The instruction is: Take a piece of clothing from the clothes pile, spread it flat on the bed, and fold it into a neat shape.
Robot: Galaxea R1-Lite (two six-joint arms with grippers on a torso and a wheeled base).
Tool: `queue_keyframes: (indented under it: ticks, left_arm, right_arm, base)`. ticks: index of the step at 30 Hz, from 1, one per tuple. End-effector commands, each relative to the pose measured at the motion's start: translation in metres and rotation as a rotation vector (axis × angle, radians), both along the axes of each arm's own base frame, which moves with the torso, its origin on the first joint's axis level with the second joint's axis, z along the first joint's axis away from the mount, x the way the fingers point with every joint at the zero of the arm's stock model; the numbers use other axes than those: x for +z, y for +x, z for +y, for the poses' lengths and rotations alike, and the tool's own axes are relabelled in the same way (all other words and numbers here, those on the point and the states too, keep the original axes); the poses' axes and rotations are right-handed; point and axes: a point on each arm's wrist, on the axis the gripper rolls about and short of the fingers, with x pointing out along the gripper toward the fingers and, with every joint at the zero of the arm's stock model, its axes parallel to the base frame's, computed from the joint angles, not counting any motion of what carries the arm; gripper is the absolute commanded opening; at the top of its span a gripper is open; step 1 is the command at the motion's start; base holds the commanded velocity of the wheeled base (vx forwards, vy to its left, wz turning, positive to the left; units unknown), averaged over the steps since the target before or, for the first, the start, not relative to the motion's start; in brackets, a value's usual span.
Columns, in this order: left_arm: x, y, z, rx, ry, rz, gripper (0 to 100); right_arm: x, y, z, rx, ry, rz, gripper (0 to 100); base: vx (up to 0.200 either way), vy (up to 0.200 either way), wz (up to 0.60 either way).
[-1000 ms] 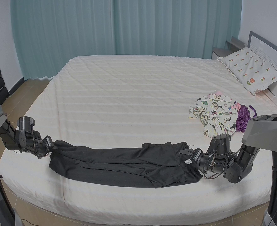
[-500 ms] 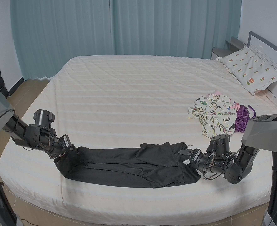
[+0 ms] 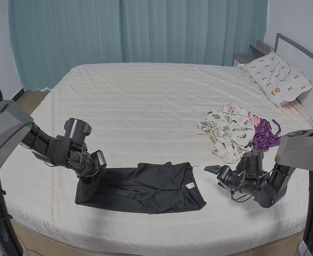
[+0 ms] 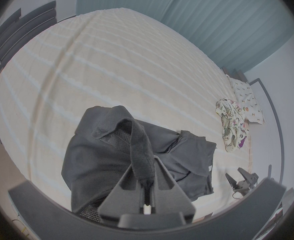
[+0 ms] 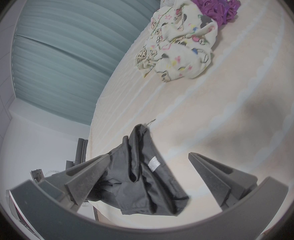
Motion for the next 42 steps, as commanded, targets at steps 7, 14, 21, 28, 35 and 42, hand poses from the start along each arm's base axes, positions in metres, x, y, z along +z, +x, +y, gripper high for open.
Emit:
queue_keyframes:
  ticks: [7,14,21,28,35,42]
  left_arm:
    - [-0.027,0.014,-0.051,-0.056,0.014,0.039,0]
    - [-0.042,0.019,-0.078,-0.073,0.002,0.052,0]
    - [-0.049,0.027,-0.094,-0.072,-0.021,0.045,0]
    - [-0.051,0.03,-0.103,-0.034,-0.064,0.05,0]
    - [-0.05,0.024,-0.101,-0.037,-0.081,0.075,100]
    - [-0.02,0.008,-0.093,-0.059,-0.174,0.026,100]
  right_arm:
    - [-0.004,-0.001,0.0,0.002,-0.004,0.012,100]
    - [-0.005,-0.001,0.001,0.006,-0.006,0.015,100]
    - [-0.006,-0.002,0.003,0.011,-0.007,0.018,100]
    - [-0.006,-0.002,0.003,0.012,-0.007,0.018,100]
    - [-0.006,-0.002,0.003,0.012,-0.007,0.018,100]
    - [-0.006,-0.003,0.003,0.012,-0.007,0.021,100]
  base:
    - [0.0,-0.2,0.0]
    - [0.0,-0.2,0.0]
    - [0.0,-0.086,0.0]
    - [0.0,0.0,0.0]
    - [0.0,0.0,0.0]
    - [0.0,0.0,0.0]
